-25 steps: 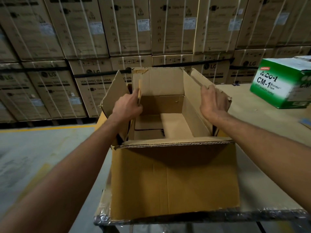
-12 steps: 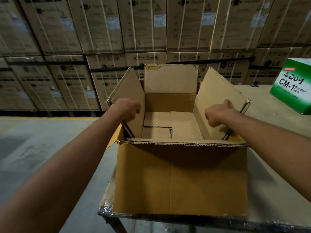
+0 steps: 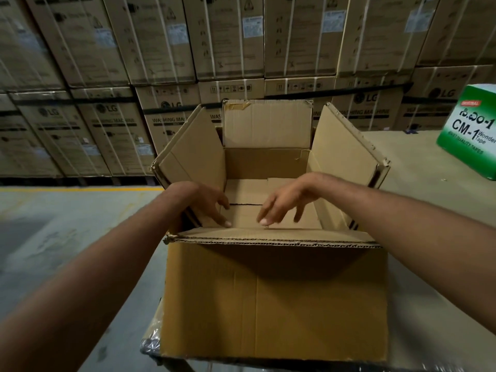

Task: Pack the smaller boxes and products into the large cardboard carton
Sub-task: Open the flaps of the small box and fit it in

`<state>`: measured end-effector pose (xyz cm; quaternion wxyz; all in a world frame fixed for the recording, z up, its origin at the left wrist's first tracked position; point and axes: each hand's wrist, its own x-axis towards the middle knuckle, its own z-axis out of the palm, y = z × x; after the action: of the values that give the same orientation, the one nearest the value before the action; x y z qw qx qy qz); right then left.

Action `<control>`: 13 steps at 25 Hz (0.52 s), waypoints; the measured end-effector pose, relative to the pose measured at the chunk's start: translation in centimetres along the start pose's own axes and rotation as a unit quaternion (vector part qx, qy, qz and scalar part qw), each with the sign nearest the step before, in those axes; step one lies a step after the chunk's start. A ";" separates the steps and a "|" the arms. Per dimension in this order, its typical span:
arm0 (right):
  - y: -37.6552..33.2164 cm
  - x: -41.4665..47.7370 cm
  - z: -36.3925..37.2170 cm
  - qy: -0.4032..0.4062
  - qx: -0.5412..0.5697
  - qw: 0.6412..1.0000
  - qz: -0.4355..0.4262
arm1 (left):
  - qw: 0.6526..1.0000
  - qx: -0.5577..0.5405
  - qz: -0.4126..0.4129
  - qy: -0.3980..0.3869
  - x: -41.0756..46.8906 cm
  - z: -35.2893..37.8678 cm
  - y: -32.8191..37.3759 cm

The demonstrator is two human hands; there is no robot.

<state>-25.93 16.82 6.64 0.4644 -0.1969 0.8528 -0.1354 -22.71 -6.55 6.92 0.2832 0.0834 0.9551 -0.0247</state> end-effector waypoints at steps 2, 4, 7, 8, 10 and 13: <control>-0.9 0.6 0.8 -0.072 0.033 0.997 -0.016 | 0.997 0.013 0.006 -0.073 -0.5 0.0 0.3; -0.8 0.9 1.2 -0.082 0.039 0.996 -0.014 | 0.994 0.008 0.014 -0.111 -0.6 0.2 0.2; 0.0 0.8 1.4 -0.072 0.047 0.996 -0.020 | 0.993 -0.015 0.019 -0.118 -1.0 0.2 0.5; 0.0 0.5 1.5 -0.065 0.044 0.997 -0.016 | 0.992 -0.022 0.017 -0.120 -1.3 0.2 0.7; 0.1 0.3 1.4 0.001 0.010 1.000 -0.004 | 0.994 -0.037 0.025 -0.101 -1.8 0.2 1.2; 0.1 -1.5 0.7 0.166 -0.062 0.984 0.012 | 0.993 -0.092 0.068 -0.010 -2.5 0.0 2.0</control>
<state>-24.69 17.58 7.32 0.3054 -0.1895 0.9270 -0.1077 -20.29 -4.97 8.25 0.2998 0.1213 0.9427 0.0819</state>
